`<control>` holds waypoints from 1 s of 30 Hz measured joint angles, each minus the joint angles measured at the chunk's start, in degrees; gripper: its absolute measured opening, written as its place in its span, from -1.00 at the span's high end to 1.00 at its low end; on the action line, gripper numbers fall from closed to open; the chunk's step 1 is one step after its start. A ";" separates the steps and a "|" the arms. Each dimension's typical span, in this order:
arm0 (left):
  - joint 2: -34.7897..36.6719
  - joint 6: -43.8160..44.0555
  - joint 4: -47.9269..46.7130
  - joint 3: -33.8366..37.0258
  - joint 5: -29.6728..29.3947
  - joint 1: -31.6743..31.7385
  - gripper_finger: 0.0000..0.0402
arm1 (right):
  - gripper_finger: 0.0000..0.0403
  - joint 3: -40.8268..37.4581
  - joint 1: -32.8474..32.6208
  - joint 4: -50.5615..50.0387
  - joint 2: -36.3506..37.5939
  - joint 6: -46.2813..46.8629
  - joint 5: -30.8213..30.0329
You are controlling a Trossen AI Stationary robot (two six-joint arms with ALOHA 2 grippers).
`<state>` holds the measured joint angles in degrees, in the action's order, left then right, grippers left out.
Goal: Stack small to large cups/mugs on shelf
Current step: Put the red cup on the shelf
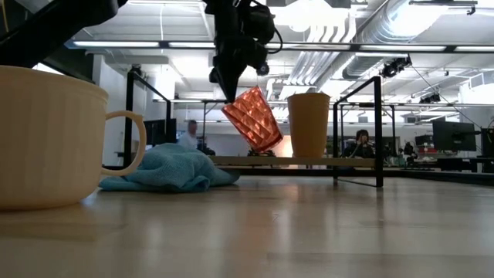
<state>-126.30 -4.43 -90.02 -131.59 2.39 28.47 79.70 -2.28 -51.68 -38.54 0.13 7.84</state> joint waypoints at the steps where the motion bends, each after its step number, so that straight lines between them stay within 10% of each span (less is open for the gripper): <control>1: 0.21 0.02 0.00 0.02 0.00 0.02 1.00 | 0.36 0.00 0.00 -0.14 0.00 0.09 0.00; 30: 4.30 1.27 0.03 4.75 3.01 -1.65 1.00 | 0.36 0.00 -0.02 -2.49 0.01 2.50 -0.70</control>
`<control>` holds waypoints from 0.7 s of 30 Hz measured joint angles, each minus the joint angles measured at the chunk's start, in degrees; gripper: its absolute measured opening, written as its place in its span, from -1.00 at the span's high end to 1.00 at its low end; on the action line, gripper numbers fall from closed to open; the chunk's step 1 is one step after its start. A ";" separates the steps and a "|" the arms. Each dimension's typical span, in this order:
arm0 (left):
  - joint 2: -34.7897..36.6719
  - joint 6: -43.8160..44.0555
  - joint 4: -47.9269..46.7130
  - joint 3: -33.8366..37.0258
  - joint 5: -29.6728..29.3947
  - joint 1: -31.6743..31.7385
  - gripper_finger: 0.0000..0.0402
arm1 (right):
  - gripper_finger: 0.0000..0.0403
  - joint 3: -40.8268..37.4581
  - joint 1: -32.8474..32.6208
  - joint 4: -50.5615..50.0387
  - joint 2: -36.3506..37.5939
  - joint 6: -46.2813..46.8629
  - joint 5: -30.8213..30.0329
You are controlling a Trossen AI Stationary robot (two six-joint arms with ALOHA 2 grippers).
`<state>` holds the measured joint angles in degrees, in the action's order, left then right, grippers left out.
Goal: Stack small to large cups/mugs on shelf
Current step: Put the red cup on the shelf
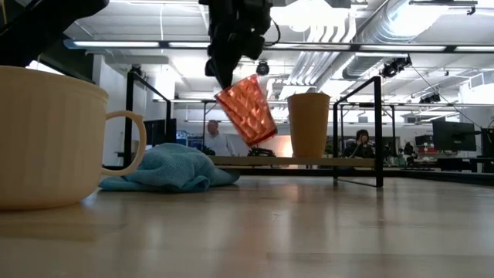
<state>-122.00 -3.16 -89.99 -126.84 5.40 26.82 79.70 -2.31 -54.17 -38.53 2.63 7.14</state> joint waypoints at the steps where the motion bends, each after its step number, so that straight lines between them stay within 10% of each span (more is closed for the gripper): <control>1: 0.14 0.00 -0.02 0.83 -0.66 0.01 1.00 | 0.36 0.00 0.00 0.00 -0.01 0.00 0.00; 21: 0.40 1.99 -0.03 2.70 -1.63 0.60 1.00 | 0.36 0.00 0.00 0.00 0.00 0.10 -0.07</control>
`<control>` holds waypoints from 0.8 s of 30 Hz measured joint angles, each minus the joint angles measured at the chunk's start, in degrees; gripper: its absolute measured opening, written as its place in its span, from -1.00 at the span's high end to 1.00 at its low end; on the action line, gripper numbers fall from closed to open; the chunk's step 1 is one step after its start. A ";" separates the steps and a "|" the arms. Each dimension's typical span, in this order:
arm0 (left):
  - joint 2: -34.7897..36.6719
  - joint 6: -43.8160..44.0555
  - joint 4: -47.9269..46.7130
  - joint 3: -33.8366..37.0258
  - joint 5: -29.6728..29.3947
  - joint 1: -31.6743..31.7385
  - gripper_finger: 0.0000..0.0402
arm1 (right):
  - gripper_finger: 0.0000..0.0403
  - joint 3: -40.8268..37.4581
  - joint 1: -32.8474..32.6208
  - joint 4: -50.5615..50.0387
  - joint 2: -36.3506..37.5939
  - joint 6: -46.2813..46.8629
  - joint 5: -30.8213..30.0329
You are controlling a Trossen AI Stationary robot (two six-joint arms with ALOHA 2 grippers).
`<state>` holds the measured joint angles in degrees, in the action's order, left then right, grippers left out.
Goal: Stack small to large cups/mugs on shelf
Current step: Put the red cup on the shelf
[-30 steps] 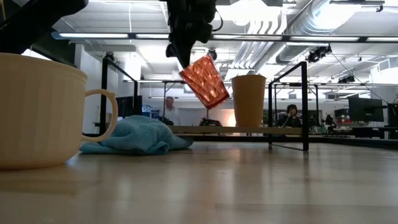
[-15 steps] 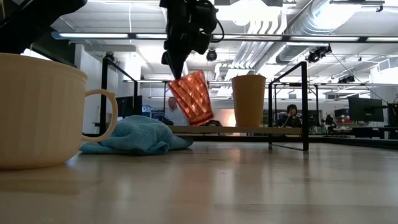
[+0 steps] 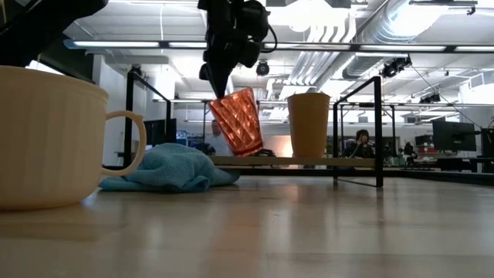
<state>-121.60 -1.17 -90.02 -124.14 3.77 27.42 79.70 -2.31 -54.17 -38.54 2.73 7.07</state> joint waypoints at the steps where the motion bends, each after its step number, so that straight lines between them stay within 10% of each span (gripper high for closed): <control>1: 0.00 0.00 0.00 0.00 -0.17 0.00 1.00 | 0.36 0.00 0.01 0.00 -0.01 0.15 0.00; 24: 0.00 0.35 0.00 -0.02 -0.24 -0.02 1.00 | 0.36 0.00 0.02 -0.95 -0.01 1.37 0.07</control>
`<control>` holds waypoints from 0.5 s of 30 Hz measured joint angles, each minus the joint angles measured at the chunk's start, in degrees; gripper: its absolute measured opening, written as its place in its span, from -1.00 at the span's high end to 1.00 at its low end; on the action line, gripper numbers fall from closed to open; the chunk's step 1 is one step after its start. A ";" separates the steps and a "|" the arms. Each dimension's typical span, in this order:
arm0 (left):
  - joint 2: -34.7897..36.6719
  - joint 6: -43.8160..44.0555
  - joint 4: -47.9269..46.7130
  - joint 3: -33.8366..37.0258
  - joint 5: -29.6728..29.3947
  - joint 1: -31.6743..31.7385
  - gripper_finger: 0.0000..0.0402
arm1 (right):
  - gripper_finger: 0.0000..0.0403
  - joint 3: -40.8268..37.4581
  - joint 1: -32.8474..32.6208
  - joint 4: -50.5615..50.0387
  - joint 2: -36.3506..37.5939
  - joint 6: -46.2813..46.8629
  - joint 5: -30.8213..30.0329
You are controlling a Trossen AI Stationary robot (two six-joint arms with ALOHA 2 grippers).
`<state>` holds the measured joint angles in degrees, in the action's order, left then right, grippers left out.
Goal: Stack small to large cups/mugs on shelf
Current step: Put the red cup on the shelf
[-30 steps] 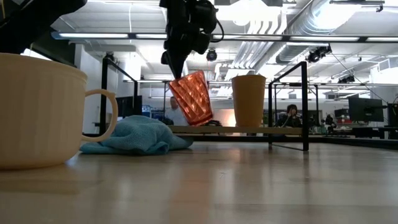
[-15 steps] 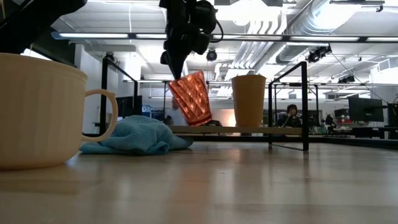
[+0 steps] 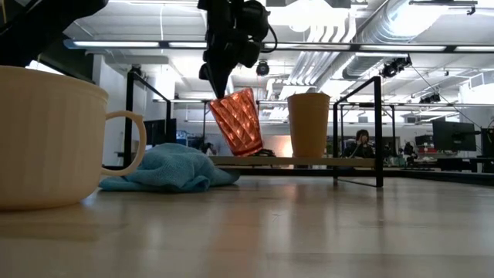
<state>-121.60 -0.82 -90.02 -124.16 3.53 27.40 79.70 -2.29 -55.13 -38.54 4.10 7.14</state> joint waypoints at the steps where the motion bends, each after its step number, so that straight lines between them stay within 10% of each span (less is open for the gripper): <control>1: 0.00 -0.06 0.00 0.00 0.04 0.02 1.00 | 0.36 0.00 -0.01 0.01 0.01 0.00 0.00; 15: 0.00 -0.32 0.01 -0.02 -0.06 0.02 1.00 | 0.36 -0.01 0.00 0.01 0.00 0.00 0.26</control>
<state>-121.60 -1.14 -90.01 -124.18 3.46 27.42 79.70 -2.29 -55.11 -38.54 4.10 7.40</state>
